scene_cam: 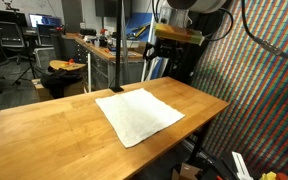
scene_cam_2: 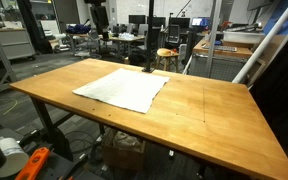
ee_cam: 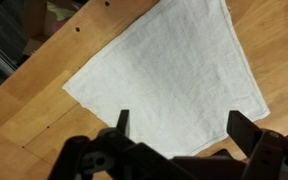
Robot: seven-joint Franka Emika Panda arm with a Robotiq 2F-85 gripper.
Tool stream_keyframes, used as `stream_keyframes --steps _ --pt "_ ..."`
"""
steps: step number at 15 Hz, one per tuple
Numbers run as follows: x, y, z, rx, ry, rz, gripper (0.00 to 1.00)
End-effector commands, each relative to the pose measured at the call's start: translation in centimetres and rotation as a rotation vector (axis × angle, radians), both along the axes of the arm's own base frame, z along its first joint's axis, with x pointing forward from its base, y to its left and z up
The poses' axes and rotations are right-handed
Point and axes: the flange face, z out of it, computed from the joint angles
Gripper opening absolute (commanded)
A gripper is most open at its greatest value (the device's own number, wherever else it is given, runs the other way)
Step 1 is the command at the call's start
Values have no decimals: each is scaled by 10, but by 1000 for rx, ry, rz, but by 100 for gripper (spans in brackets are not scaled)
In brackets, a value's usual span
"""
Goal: Fold the towel into a triangle twice
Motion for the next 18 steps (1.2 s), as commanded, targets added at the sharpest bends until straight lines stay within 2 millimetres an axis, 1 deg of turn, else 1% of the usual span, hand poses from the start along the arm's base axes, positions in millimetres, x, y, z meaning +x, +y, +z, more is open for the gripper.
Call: stream_keyframes --steps 1,2,4,6,9,13,16,18 --pt "-7 -35 -16 9 -33 -74 100" --pt "-8 -44 -23 18 -32 -94 100" --pt "-11 -57 -38 24 -25 -126 100" --pt "-12 -64 -55 27 -12 -155 100" --pt "-6 -73 -83 27 -3 -219 100" --pt "-2 -99 -117 41 6 -366 100" --pt "-5 -122 -138 40 15 -454 100" --pt "-10 -136 -149 38 23 -499 100"
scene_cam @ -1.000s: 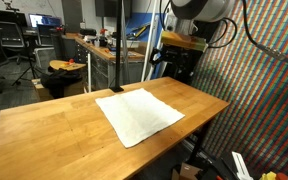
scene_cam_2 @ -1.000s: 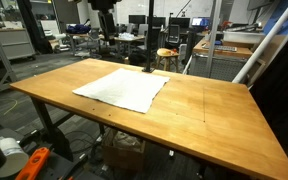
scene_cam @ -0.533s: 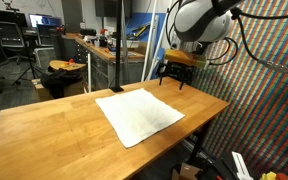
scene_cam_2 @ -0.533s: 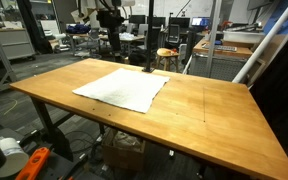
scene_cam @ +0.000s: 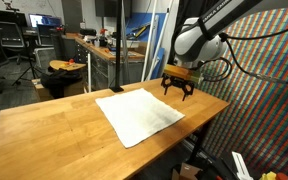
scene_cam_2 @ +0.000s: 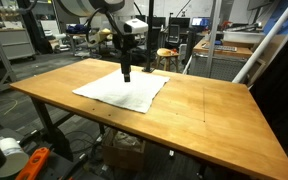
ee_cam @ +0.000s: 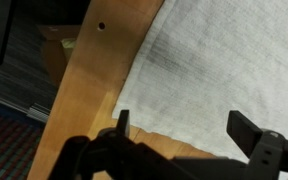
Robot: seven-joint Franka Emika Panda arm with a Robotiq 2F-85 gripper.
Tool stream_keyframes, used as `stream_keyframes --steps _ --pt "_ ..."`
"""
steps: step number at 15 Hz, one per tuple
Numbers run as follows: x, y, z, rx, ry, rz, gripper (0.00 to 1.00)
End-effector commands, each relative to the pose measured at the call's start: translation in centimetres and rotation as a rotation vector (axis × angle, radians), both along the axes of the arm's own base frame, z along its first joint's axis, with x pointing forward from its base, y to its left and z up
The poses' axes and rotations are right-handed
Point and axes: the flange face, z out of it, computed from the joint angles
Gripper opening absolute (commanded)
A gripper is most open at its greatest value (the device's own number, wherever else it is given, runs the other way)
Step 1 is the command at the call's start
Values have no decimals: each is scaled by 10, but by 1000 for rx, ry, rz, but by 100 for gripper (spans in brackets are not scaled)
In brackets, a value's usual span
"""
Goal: Fold the towel into a triangle twice
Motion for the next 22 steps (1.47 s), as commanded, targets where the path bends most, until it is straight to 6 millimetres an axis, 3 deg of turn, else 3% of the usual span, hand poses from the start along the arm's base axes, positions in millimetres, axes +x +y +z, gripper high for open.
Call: stream_keyframes --steps 1,11,19,20,21,22 --pt "-6 -23 -13 -13 -10 -87 100" --pt "-22 -41 -70 59 25 -149 100" --pt "-15 -56 -108 102 16 -191 100" --pt "-15 -58 -112 104 20 -193 96" --pt "-14 -60 -116 107 20 -199 74" --pt "-14 -61 -120 112 21 -205 71"
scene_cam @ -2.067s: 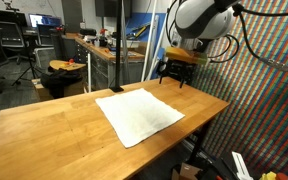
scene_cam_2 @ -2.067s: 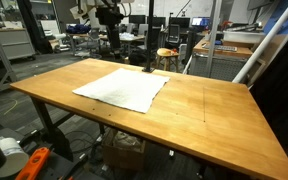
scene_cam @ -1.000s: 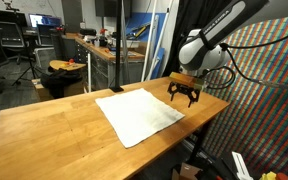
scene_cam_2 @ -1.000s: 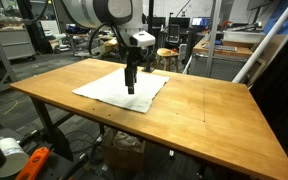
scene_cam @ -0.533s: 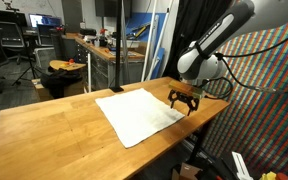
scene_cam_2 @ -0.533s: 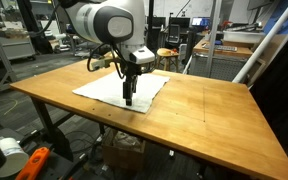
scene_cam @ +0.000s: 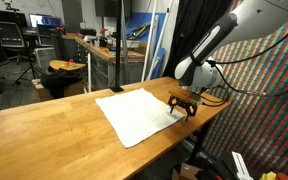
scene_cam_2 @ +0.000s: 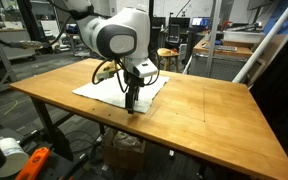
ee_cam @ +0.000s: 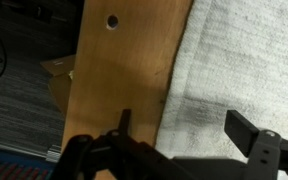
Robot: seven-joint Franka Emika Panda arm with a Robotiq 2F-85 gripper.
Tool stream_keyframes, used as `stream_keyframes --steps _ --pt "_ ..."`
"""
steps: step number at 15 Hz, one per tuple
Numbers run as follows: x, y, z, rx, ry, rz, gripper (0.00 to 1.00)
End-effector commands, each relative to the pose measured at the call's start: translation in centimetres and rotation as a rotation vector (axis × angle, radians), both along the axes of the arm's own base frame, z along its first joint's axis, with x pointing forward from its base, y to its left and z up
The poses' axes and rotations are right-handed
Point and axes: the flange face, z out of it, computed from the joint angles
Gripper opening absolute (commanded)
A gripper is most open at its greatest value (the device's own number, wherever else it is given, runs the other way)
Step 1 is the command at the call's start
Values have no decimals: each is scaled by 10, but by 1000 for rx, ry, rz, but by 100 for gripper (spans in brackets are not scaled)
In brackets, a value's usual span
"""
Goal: Fold the towel into a triangle twice
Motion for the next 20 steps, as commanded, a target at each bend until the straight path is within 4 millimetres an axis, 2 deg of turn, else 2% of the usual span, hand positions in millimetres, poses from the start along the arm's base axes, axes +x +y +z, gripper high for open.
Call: stream_keyframes --steps 1,4,10,12,16,20 --pt "8 -11 -11 8 -17 -7 70" --pt "9 -15 -15 18 -20 -16 47" --pt "14 -11 1 -13 1 -26 3" --pt "17 -7 12 -49 22 -44 0" --pt "22 5 40 -189 117 -70 3" --pt "30 37 85 -394 255 -67 3"
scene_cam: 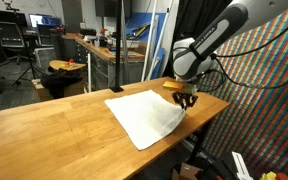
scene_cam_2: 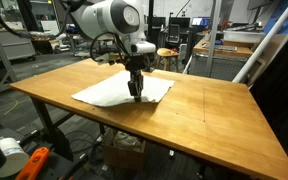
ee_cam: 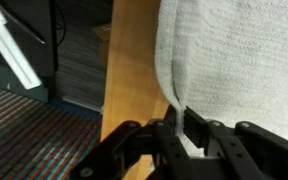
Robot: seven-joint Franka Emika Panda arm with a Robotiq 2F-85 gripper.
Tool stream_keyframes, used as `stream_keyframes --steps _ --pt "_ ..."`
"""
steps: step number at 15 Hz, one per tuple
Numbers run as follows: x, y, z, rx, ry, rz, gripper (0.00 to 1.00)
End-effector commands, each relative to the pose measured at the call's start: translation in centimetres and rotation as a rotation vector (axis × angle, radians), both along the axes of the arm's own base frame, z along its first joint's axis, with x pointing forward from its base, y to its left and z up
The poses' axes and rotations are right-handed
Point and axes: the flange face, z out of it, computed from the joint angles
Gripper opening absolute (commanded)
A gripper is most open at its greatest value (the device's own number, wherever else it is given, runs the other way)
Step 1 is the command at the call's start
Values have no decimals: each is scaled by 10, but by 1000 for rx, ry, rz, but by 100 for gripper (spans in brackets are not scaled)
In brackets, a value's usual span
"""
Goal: Fold the towel into a triangle twice
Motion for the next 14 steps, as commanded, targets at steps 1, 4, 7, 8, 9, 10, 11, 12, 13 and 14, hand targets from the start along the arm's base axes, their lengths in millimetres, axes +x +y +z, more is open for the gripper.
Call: stream_keyframes --steps 1,4,7,8,9,10,11,12,13,14 --pt "7 31 47 -166 104 -10 3" --pt "21 72 75 -218 197 30 3" --pt "46 116 85 -126 171 94 3" --pt "54 130 85 -90 153 99 3" --pt "61 141 86 -46 136 105 3" --pt "70 151 85 -7 120 106 3" --pt "77 159 83 19 113 104 3" --pt "85 166 83 54 99 103 3" --pt "93 171 80 88 86 100 3" --pt "102 176 78 115 73 99 3"
